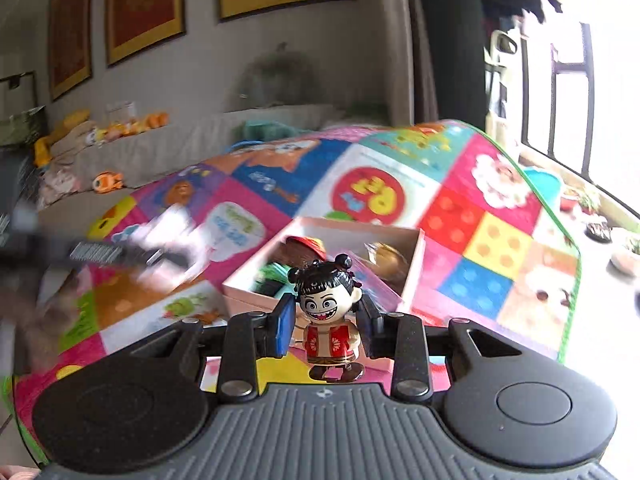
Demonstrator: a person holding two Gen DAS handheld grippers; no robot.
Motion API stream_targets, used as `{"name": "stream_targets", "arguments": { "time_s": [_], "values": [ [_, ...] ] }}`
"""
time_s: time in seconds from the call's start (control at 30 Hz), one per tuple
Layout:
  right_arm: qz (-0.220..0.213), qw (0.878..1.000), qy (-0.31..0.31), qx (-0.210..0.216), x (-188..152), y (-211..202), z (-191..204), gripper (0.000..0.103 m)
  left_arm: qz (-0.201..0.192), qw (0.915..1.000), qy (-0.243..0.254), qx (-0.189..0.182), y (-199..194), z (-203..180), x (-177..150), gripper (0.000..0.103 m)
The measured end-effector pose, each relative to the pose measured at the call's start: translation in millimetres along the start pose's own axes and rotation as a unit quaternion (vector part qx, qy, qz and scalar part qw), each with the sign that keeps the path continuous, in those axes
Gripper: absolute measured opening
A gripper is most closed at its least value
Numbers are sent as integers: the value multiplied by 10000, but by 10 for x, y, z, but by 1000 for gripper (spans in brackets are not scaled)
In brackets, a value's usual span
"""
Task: Organize objects
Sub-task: 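Lower the pink cloth and keychain doll into the pink box, open both tools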
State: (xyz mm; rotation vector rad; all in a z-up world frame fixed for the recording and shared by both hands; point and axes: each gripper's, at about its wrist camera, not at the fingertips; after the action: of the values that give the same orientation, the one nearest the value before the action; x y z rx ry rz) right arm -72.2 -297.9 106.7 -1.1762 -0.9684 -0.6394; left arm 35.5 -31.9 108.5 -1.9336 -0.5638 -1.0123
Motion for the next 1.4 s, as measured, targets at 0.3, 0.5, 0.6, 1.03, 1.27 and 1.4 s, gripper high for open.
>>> {"name": "stream_targets", "arguments": {
  "time_s": [0.3, 0.5, 0.6, 1.03, 1.27, 1.4],
  "values": [
    [84, 9996, 268, 20, -88, 278, -244, 32, 625, 9963, -578, -130, 1697, 41, 731, 30],
    [203, 9989, 354, -228, -80, 441, -395, 32, 1574, 9806, 523, 1047, 2197, 26, 567, 28],
    [175, 9985, 431, -296, 27, 532, -462, 32, 1355, 9878, 328, 690, 2057, 110, 598, 32],
    [-9, 9976, 667, -197, 578, 790, -458, 32, 513, 9839, 1635, 502, 1707, 71, 436, 33],
    [231, 9962, 824, 162, 903, 1148, -395, 32, 616, 9793, 1873, 454, 1755, 73, 409, 33],
    [330, 9895, 1259, 628, 1193, 1513, -448, 32, 499, 9736, 2192, 396, 1743, 35, 342, 34]
  ]
}}
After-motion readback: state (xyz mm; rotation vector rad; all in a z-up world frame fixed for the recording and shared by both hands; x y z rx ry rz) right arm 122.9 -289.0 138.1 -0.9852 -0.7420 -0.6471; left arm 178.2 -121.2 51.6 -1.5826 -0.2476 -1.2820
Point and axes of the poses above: each gripper's, at about its wrist camera, not at the fingertips, and y roughly the way its jaws point, z to its left, x to its top, and after that the axes turned 1 degree about -y, right-handed
